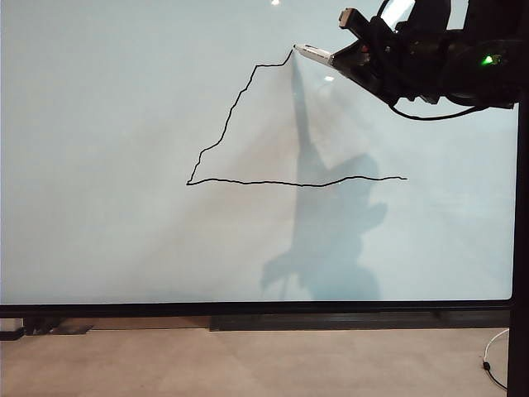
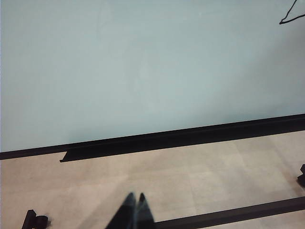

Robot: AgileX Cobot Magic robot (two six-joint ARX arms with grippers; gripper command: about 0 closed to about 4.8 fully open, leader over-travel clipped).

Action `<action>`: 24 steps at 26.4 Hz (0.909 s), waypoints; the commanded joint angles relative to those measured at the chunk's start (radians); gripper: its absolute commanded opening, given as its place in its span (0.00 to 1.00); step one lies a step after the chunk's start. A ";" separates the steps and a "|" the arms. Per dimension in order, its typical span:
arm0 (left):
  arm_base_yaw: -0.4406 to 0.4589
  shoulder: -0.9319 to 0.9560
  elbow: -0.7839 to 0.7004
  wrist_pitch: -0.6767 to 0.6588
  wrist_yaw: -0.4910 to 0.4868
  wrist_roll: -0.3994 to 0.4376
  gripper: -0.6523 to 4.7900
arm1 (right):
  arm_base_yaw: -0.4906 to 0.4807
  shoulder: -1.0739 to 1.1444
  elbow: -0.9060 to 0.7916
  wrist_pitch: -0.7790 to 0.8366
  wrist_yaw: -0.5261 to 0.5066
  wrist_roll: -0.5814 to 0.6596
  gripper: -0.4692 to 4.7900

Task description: Pick up the pen on the shelf to the right of the whiteboard and draw a triangle.

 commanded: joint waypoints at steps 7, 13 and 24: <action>-0.001 0.000 0.002 -0.008 0.001 0.001 0.11 | -0.001 -0.003 0.032 -0.039 -0.001 0.005 0.08; -0.001 0.000 0.002 -0.008 0.001 0.001 0.11 | -0.008 -0.003 0.032 -0.026 -0.084 0.116 0.08; -0.001 0.000 0.002 -0.008 0.000 0.001 0.11 | -0.053 -0.003 0.032 0.019 -0.114 0.223 0.08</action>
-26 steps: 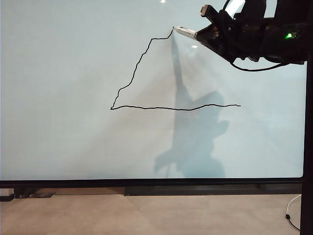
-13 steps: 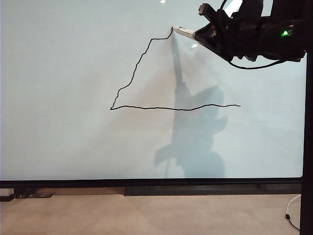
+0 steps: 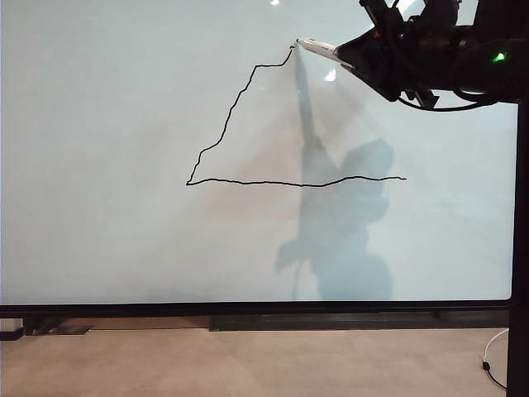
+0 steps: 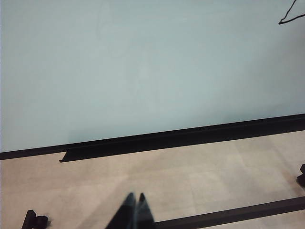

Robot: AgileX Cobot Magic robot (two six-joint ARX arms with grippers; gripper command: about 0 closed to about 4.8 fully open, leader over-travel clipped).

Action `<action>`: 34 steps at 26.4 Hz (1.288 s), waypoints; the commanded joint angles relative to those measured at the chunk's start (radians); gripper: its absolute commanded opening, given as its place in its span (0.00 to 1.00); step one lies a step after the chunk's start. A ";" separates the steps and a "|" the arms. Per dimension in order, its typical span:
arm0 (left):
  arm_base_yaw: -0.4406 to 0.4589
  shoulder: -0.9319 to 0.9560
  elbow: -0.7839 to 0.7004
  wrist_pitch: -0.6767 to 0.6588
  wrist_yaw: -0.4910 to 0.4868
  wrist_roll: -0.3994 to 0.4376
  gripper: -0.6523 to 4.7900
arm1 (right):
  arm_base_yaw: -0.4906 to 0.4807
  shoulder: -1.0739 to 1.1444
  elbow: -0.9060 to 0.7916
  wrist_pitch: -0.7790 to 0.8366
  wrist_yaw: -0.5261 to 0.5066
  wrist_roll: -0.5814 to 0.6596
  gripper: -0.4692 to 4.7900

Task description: Pick up the pen on the shelf to the right of the whiteboard and draw a triangle.

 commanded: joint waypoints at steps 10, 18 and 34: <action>0.000 0.000 0.002 -0.008 0.001 0.001 0.11 | 0.000 -0.003 0.004 -0.013 -0.016 0.013 0.08; 0.000 0.000 0.002 -0.008 0.001 0.001 0.11 | -0.006 -0.003 0.004 -0.036 -0.008 0.013 0.08; 0.000 0.000 0.002 -0.008 0.001 0.001 0.11 | -0.049 -0.003 -0.029 -0.030 -0.008 0.013 0.08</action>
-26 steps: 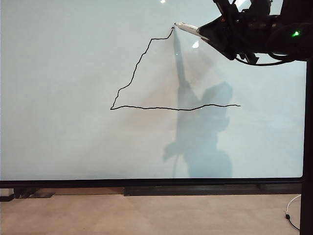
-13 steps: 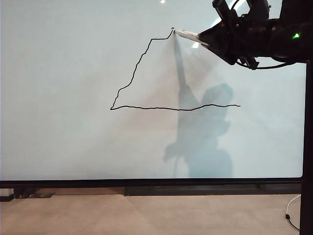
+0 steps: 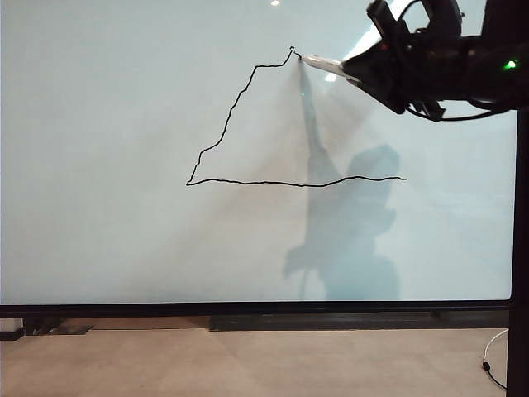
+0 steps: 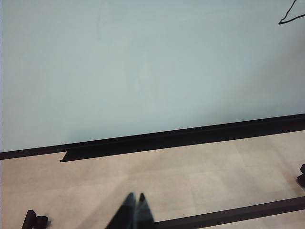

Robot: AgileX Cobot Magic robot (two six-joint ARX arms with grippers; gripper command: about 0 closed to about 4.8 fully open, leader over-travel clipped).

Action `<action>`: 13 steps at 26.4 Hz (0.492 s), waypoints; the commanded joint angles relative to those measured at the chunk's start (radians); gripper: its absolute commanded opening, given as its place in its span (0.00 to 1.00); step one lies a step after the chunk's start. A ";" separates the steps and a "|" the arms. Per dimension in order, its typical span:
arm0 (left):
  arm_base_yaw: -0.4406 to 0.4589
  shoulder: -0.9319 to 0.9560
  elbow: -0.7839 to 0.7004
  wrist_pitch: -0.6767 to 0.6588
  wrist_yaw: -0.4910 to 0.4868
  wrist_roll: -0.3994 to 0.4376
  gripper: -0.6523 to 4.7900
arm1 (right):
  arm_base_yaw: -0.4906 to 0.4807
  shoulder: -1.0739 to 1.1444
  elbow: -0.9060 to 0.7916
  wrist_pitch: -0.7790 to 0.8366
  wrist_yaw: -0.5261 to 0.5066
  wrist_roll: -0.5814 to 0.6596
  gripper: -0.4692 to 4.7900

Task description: Pick up the pen on the shelf to the right of the whiteboard and draw a triangle.

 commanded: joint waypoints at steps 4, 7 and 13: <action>0.000 0.000 0.002 -0.008 0.000 0.001 0.11 | -0.029 -0.004 -0.044 0.032 0.030 0.001 0.08; 0.000 0.000 0.002 -0.008 0.000 0.001 0.11 | -0.050 -0.004 -0.061 0.040 0.027 0.001 0.08; 0.000 0.000 0.002 -0.008 0.001 0.001 0.11 | -0.074 -0.004 -0.068 0.044 -0.004 -0.009 0.08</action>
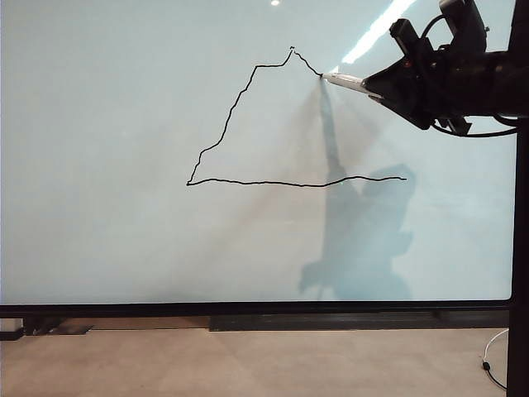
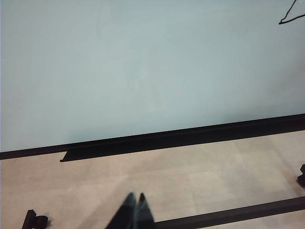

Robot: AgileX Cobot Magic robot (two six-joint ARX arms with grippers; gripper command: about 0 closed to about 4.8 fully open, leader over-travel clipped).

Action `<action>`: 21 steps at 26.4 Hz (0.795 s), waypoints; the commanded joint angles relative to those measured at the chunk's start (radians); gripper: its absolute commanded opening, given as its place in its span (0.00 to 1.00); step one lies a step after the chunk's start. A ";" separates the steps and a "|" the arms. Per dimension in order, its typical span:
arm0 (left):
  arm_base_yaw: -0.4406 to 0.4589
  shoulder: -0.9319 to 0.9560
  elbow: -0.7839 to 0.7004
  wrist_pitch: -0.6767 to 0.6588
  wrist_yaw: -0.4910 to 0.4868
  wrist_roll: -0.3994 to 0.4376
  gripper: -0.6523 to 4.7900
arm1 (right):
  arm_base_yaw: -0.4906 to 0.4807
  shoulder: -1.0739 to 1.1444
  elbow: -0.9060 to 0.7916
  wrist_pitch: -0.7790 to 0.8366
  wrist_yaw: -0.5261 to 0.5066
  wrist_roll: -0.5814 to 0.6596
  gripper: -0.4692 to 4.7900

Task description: Pick up the pen on the shelf to the right of the whiteboard and draw a triangle.

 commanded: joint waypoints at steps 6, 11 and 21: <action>0.000 0.000 0.002 -0.008 0.000 0.001 0.11 | -0.028 -0.004 0.002 0.007 -0.021 -0.011 0.08; 0.000 0.000 0.002 -0.008 0.001 0.001 0.11 | -0.046 -0.003 -0.005 0.015 -0.032 -0.009 0.08; 0.000 0.000 0.002 -0.008 0.001 0.001 0.11 | -0.061 0.053 -0.034 0.100 -0.027 0.031 0.08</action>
